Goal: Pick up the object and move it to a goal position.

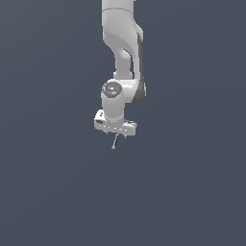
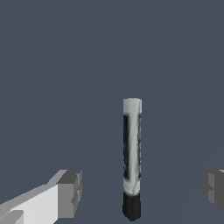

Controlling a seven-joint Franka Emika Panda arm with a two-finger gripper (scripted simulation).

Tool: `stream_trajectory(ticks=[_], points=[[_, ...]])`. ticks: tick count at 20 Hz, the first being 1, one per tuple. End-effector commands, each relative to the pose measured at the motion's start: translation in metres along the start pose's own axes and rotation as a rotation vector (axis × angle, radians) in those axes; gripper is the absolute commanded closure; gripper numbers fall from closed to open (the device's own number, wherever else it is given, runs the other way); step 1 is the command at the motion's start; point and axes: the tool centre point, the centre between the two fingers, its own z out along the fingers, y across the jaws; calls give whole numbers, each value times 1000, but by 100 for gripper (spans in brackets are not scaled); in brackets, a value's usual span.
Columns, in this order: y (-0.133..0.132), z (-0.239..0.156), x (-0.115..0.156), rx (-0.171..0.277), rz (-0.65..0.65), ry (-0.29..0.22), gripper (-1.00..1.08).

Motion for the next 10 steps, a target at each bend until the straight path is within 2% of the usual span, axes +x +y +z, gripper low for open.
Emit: stream_trajectory(ticks=[1, 10], points=[[0, 7, -1, 0, 0, -1, -92], [0, 43, -2, 0, 2, 0, -92]])
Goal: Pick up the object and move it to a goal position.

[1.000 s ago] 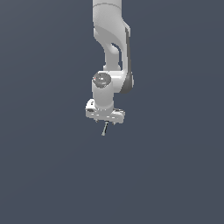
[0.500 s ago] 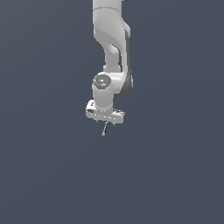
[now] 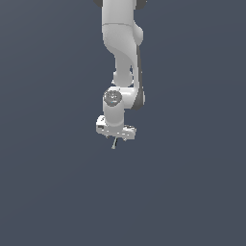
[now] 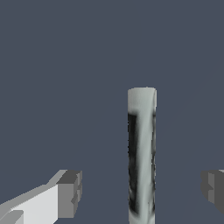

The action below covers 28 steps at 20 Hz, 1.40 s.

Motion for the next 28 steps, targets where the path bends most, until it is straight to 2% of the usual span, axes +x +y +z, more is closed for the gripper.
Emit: stream_trajectory(ticks=[1, 4, 5, 19, 28], points=[[0, 6, 1, 0, 0, 1, -92], [0, 9, 1, 0, 0, 1, -92], [0, 9, 1, 0, 0, 1, 108], [-1, 4, 2, 0, 0, 1, 108], [-12, -37, 15, 0, 0, 1, 108]])
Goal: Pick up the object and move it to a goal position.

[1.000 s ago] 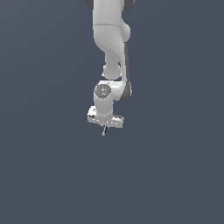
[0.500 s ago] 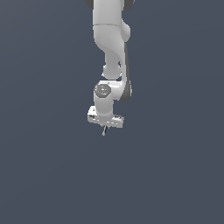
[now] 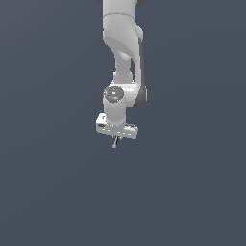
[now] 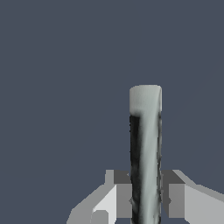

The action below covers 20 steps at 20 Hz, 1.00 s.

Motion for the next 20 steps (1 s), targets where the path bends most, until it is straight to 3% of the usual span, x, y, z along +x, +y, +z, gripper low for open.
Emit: stream_trajectory(ticks=[1, 20], points=[[-4, -17, 5, 0, 0, 1, 108], [-51, -194, 66, -1, 1, 1, 108]])
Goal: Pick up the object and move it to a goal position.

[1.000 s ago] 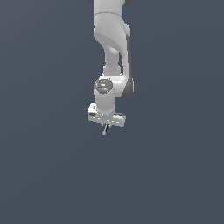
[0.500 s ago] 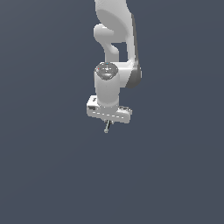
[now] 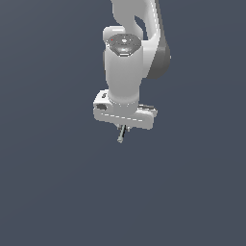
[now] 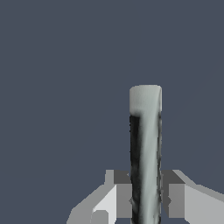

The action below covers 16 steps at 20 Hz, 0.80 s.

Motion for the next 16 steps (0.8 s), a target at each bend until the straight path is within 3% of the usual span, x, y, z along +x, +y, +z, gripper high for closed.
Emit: stream_trajectory(ticks=[1, 16], points=[[-6, -23, 8, 0, 0, -1, 108], [-33, -118, 45, 0, 0, -1, 108]])
